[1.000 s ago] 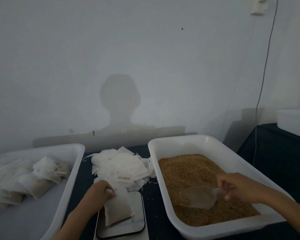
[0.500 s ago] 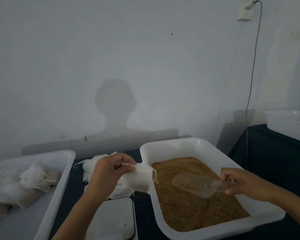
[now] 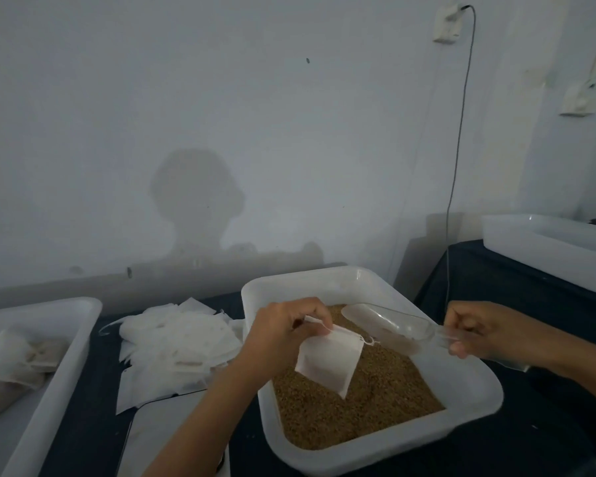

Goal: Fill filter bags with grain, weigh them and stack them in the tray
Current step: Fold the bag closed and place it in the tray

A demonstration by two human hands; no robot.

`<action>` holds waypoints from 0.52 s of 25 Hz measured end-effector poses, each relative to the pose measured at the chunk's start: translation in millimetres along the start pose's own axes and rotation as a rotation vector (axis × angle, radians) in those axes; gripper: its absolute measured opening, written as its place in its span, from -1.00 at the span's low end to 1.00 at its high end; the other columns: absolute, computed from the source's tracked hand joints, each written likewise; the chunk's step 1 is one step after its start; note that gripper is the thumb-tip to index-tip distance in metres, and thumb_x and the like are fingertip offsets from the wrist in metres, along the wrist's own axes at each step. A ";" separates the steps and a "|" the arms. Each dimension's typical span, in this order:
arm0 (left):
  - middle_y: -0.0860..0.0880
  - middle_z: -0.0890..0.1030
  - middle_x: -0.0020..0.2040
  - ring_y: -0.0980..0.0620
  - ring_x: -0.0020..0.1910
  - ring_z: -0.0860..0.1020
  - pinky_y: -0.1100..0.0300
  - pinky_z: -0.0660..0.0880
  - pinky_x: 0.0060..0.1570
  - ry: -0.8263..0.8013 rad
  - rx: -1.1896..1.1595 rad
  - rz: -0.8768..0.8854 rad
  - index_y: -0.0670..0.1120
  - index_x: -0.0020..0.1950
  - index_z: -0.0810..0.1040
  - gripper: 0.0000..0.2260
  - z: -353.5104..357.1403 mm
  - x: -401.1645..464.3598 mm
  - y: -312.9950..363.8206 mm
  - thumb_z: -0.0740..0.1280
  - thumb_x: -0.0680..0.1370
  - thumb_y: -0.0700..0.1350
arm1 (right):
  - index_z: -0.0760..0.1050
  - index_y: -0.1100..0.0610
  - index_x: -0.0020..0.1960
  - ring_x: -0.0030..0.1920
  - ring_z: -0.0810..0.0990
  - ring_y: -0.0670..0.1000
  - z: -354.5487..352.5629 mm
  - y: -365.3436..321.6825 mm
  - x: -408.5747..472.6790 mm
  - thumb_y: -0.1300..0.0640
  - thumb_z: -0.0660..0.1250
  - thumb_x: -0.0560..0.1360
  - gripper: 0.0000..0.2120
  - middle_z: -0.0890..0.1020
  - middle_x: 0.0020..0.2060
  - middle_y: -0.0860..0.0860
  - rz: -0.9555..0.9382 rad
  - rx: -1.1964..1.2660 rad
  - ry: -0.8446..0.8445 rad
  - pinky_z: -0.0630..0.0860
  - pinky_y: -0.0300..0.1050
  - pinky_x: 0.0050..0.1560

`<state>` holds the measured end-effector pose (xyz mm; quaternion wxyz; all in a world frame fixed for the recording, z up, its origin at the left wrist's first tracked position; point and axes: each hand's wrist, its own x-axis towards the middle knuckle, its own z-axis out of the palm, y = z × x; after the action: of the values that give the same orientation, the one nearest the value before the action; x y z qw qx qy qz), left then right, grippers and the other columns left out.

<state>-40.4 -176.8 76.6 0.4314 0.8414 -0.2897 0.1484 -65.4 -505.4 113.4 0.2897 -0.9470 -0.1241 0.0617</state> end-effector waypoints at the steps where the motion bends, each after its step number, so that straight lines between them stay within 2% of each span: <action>1: 0.26 0.62 -0.21 0.20 -0.13 0.58 0.26 0.50 -0.06 -0.034 -0.006 -0.003 0.13 -0.26 0.60 -0.77 5.7 1.4 -2.7 0.41 0.48 -0.21 | 0.51 0.08 -0.11 -0.16 0.66 -0.11 -2.0 1.1 -1.9 0.11 0.43 0.45 -0.89 0.69 -0.18 -0.04 0.002 0.002 0.001 0.51 -0.25 -0.14; 2: 0.26 0.61 -0.21 0.24 -0.10 0.56 0.26 0.49 -0.01 -0.067 0.009 -0.009 0.08 -0.24 0.62 -0.81 11.4 2.6 -6.2 0.43 0.46 -0.21 | 0.51 0.09 -0.11 -0.16 0.66 -0.10 -3.6 1.5 -3.6 0.12 0.44 0.44 -0.89 0.69 -0.17 -0.04 -0.001 0.004 0.002 0.50 -0.26 -0.14; 4: 0.26 0.53 -0.14 0.18 -0.03 0.50 0.24 0.43 0.06 -0.091 0.120 0.011 0.00 -0.21 0.66 -0.92 21.7 2.1 -14.9 0.47 0.42 -0.18 | 0.51 0.12 -0.11 -0.14 0.66 -0.06 -5.8 -0.6 -5.6 0.15 0.45 0.43 -0.87 0.68 -0.16 0.00 -0.027 0.012 -0.007 0.52 -0.23 -0.15; 7: 0.24 0.35 -0.13 0.14 -0.02 0.35 0.30 0.35 0.00 -0.070 0.245 0.034 -0.02 -0.18 0.68 -0.93 30.1 -1.4 -22.5 0.51 0.37 -0.15 | 0.52 0.11 -0.14 -0.12 0.63 0.01 -6.2 -10.6 -5.2 0.18 0.47 0.42 -0.88 0.64 -0.17 0.05 -0.064 -0.012 -0.035 0.51 -0.15 -0.09; 10: 0.18 0.39 -0.12 0.11 -0.01 0.37 0.24 0.36 0.05 -0.091 0.227 -0.005 -0.04 -0.17 0.67 -0.95 29.7 -1.2 -24.1 0.49 0.40 -0.14 | 0.50 0.08 -0.18 -0.16 0.59 -0.08 -6.5 -23.8 0.1 0.21 0.47 0.40 -0.85 0.61 -0.20 0.03 -0.081 -0.162 -0.019 0.47 -0.21 -0.11; 13: 0.20 0.44 -0.11 0.13 0.00 0.37 0.25 0.34 0.06 -0.112 0.188 -0.051 -0.04 -0.18 0.66 -0.97 27.0 -1.8 -25.1 0.48 0.41 -0.13 | 0.47 0.05 -0.19 -0.15 0.57 -0.09 -6.7 -39.2 4.6 0.20 0.46 0.41 -0.83 0.60 -0.21 -0.02 -0.070 -0.309 0.005 0.49 -0.15 -0.08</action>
<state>-26.4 -186.5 43.8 0.3372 0.8922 -0.2767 0.1167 -67.5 -476.3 140.8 0.1428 -0.9756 -0.1643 0.0292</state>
